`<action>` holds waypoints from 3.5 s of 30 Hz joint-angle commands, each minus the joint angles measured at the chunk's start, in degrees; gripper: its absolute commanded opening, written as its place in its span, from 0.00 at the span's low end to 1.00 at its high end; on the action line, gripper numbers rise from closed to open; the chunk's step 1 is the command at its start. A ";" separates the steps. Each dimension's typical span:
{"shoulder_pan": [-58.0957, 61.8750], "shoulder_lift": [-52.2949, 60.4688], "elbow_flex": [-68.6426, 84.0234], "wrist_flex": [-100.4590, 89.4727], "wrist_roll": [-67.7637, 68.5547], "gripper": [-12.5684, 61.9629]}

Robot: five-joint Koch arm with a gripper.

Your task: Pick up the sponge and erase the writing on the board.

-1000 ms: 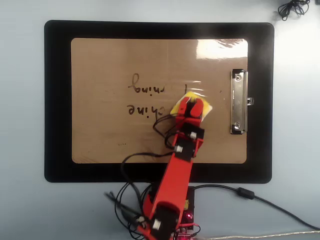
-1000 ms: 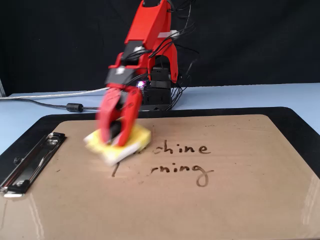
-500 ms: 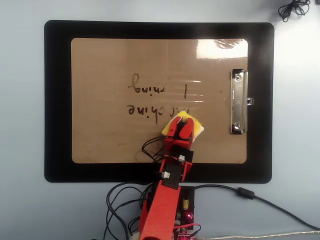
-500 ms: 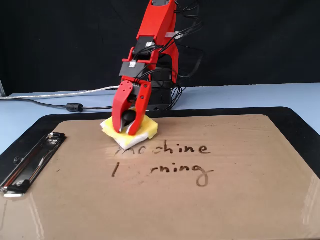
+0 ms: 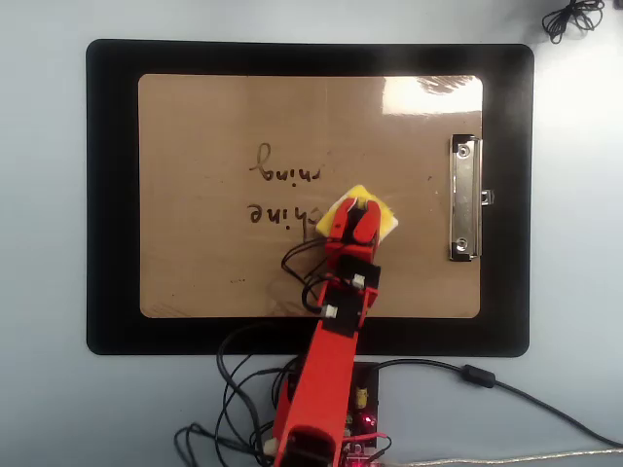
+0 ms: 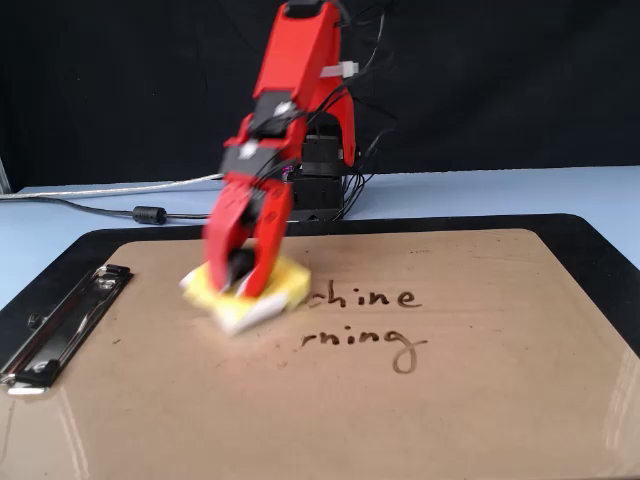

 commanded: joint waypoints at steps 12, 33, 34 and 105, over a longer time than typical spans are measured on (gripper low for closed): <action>0.97 -23.64 -26.98 1.85 -0.79 0.06; 8.17 9.14 6.42 0.18 3.87 0.06; 8.26 11.25 8.35 0.26 3.96 0.06; -6.68 2.29 6.42 -9.49 -7.12 0.06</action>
